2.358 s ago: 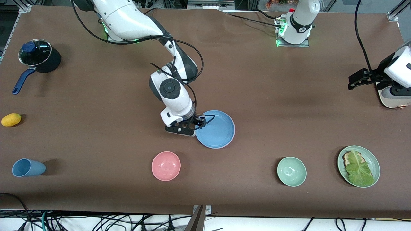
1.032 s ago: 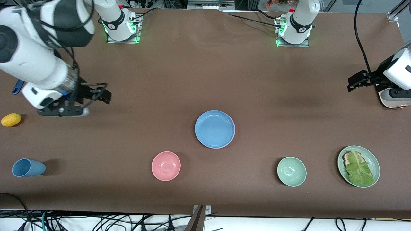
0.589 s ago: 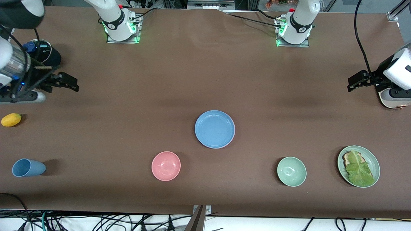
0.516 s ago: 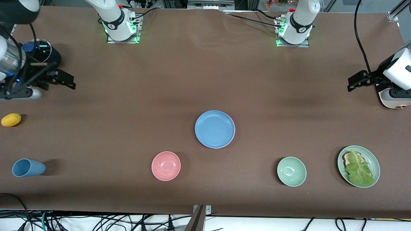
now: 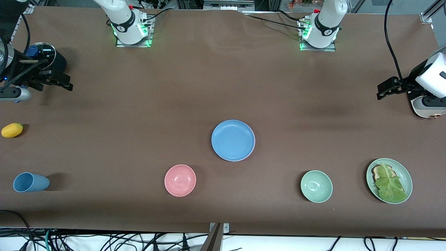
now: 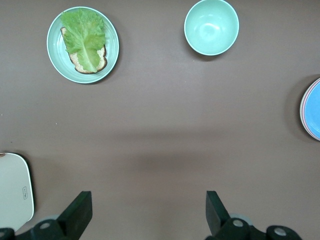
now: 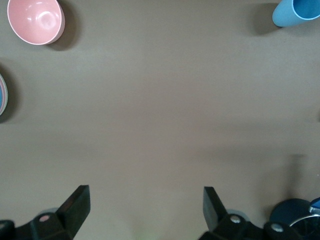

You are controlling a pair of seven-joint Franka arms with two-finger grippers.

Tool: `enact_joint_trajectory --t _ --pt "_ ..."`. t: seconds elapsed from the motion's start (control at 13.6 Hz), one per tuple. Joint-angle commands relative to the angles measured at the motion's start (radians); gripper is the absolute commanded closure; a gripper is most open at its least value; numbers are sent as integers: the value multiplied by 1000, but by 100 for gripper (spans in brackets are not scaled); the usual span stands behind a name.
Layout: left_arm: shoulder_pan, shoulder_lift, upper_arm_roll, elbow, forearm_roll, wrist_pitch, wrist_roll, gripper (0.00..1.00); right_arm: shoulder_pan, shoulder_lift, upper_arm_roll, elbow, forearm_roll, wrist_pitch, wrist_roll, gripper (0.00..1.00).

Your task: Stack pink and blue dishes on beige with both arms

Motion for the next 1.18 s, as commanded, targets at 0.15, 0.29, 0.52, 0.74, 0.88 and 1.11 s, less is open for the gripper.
enact_joint_trajectory --t 0.15,0.29,0.52,0.74,0.88,1.11 --pt "-2 17 4 35 -14 -17 20 0 -22 1 20 11 -8 5 7 0" --pt "-2 17 4 35 -14 -17 22 0 -22 1 20 11 -11 7 5 0" --pt "-2 17 4 35 -14 -17 22 0 -23 13 17 9 -3 10 -5 0" --pt "-2 17 4 35 -14 -17 22 0 -23 15 17 9 -8 21 -4 0" --pt "-2 17 4 35 -14 -17 22 0 -22 15 17 9 -3 22 -4 0" --pt "-2 17 4 35 -14 -17 22 0 -19 15 19 9 -3 22 1 0"
